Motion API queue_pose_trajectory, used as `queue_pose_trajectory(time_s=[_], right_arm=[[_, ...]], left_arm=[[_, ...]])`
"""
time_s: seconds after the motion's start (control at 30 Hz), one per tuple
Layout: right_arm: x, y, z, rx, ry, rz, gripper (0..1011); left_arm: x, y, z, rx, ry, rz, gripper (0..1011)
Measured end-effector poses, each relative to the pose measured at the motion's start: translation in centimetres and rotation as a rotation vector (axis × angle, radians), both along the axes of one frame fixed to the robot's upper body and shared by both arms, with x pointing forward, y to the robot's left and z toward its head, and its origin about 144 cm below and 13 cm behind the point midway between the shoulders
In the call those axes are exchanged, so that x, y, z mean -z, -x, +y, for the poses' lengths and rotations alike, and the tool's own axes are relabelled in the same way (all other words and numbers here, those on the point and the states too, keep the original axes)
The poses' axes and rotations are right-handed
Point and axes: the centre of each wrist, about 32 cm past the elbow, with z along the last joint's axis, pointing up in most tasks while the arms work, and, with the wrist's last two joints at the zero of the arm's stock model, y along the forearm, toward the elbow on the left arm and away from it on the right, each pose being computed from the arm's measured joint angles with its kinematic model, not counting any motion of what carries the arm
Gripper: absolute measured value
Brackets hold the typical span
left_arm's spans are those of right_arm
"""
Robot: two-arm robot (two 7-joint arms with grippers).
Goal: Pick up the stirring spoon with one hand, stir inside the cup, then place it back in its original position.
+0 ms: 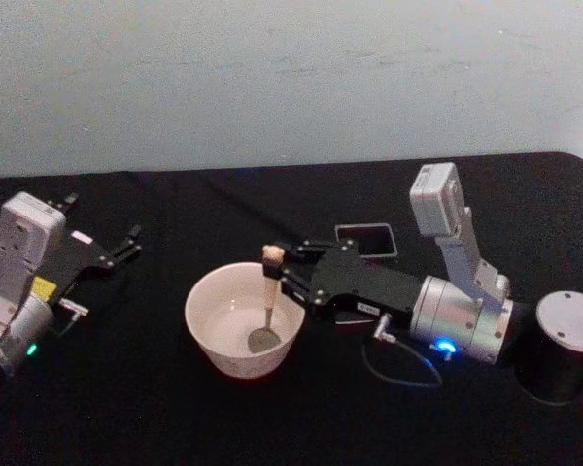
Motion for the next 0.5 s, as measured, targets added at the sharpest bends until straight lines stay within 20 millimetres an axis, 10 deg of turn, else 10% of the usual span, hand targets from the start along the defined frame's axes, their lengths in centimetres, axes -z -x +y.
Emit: queue_pose_trajectory(time_s=[0.5], right_arm=[[0.3,-1.1,3.7,0.026,-0.007,0.031,214]], left_arm=[[0.0,0.0,0.0,0.0,0.0,0.0,1002]])
